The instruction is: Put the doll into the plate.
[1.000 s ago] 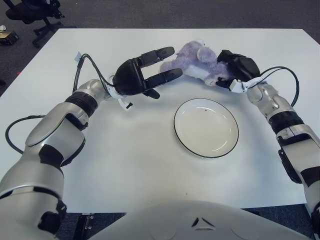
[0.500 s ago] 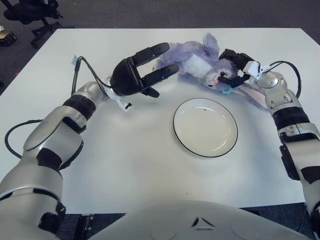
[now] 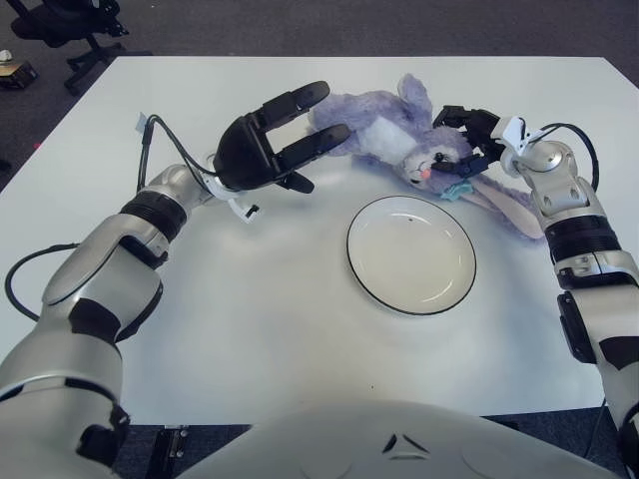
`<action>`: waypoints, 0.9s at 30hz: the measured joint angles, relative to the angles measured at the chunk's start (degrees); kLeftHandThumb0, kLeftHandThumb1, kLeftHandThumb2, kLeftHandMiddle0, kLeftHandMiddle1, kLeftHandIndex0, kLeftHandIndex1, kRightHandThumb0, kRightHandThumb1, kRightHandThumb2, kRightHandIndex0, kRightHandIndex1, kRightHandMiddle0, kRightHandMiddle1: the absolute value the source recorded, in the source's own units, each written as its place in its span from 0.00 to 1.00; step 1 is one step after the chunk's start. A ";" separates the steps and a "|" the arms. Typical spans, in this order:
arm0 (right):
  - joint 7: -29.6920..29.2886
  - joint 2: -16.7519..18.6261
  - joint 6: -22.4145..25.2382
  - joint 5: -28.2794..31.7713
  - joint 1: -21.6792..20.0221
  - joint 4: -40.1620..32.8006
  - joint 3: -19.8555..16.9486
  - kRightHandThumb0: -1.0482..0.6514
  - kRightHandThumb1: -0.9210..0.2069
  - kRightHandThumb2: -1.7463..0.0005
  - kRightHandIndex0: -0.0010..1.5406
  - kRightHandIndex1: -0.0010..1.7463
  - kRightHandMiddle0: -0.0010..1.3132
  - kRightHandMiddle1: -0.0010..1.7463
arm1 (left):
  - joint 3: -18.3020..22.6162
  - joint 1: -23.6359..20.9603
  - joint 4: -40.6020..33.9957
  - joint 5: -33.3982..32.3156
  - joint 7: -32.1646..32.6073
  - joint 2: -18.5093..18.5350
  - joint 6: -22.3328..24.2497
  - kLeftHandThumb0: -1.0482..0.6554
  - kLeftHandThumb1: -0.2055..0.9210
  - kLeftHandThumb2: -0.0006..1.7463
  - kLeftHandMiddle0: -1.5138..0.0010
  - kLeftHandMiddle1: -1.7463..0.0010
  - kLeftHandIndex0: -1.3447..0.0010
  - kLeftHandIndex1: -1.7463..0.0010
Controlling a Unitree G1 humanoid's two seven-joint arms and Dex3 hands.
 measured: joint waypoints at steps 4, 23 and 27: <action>4.54 -0.24 4.78 1.07 -1.85 0.89 -0.06 0.60 0.23 0.74 0.60 1.00 0.55 1.00 | 0.00 0.01 0.00 -0.07 0.00 0.00 0.00 0.28 1.00 0.11 0.66 0.99 0.67 0.98; 16.73 -0.52 6.24 3.02 -8.86 14.93 -0.23 0.53 0.19 0.83 0.63 1.00 0.60 1.00 | 0.17 0.44 0.00 -0.36 0.00 -0.02 0.05 0.29 1.00 0.11 0.64 0.98 0.66 0.98; 16.90 -0.52 5.97 2.75 -9.25 16.34 0.02 0.53 0.18 0.83 0.63 1.00 0.60 1.00 | 0.26 0.71 -0.09 -0.46 0.00 -0.02 0.21 0.29 1.00 0.11 0.64 0.98 0.66 0.98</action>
